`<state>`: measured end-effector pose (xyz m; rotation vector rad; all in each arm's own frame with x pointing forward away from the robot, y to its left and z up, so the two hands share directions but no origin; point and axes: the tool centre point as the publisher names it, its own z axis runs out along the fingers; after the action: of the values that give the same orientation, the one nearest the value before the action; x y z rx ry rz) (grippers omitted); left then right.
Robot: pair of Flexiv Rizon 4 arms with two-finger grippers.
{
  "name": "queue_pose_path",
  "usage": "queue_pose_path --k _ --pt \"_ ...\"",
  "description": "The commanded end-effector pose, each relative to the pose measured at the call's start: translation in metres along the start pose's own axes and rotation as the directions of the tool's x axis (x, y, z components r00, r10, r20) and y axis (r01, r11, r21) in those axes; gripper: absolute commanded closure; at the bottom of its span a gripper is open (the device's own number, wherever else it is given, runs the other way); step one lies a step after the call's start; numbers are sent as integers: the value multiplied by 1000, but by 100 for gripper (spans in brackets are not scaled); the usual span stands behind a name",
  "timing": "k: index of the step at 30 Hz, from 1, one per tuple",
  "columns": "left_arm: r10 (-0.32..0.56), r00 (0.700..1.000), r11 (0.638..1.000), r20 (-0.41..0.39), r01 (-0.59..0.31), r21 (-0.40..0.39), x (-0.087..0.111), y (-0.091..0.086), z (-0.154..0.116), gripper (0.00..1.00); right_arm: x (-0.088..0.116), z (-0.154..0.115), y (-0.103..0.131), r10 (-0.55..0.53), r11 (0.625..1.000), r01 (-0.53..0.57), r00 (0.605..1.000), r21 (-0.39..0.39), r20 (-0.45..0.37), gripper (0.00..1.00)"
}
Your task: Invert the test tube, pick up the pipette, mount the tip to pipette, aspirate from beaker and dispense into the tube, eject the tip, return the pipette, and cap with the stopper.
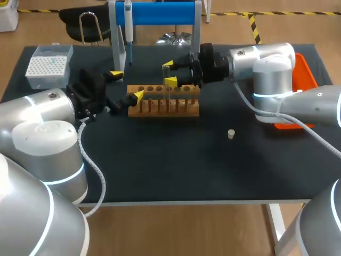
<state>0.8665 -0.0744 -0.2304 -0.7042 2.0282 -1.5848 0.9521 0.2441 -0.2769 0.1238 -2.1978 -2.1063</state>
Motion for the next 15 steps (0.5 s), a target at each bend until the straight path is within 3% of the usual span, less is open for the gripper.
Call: queue_pose_path --k 1,15 --pt "1 1000 1000 -1 -1 12 0 3 -1 0 -3 1 -3 0 1000 0 1000 -5 -2 42" --pt "1 1000 1000 -1 -1 12 0 3 -1 0 3 7 -3 2 1000 -2 1000 -18 1 47"
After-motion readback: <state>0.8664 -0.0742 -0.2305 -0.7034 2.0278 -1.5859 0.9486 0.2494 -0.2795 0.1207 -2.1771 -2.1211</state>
